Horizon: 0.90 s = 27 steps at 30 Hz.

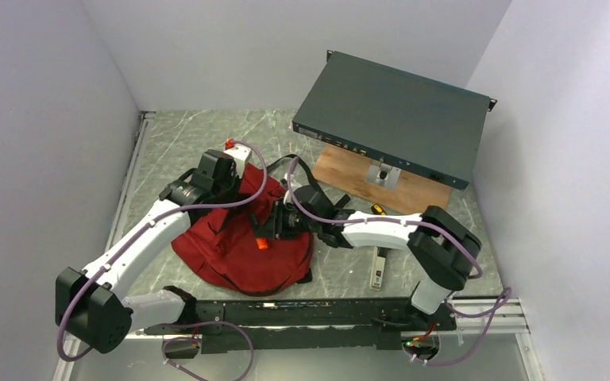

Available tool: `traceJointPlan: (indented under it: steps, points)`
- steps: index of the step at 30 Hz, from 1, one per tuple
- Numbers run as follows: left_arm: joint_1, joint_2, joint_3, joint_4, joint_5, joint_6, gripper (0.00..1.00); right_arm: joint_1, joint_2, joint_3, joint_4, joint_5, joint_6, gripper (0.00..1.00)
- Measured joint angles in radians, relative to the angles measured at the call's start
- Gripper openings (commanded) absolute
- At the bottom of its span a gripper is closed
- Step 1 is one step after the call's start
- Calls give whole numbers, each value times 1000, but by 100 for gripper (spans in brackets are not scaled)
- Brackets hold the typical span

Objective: Pack the student bag
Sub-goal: Place the stationery in the student bag.

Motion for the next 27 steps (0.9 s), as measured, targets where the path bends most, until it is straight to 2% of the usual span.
traceJointPlan:
  steps: [9, 14, 18, 21, 24, 27]
  points:
    - [2, -14, -2, 6, 60, 15, 0, 21, 190, 89, 178, -27, 87, 0]
    - [3, -29, -6, 5, 69, 15, 0, 15, 296, 215, 269, 41, 10, 0]
    - [12, -43, -7, 8, 67, 14, 0, 2, 385, 244, 450, 83, -18, 2]
    - [28, -44, -9, 8, 61, 12, 0, 2, 476, 267, 599, 99, -34, 29]
    - [52, -42, -11, 6, 57, 8, 0, 4, 542, 308, 684, 89, -55, 37]
    - [68, -40, -11, 6, 53, 8, 0, -1, 558, 347, 666, 55, -79, 51]
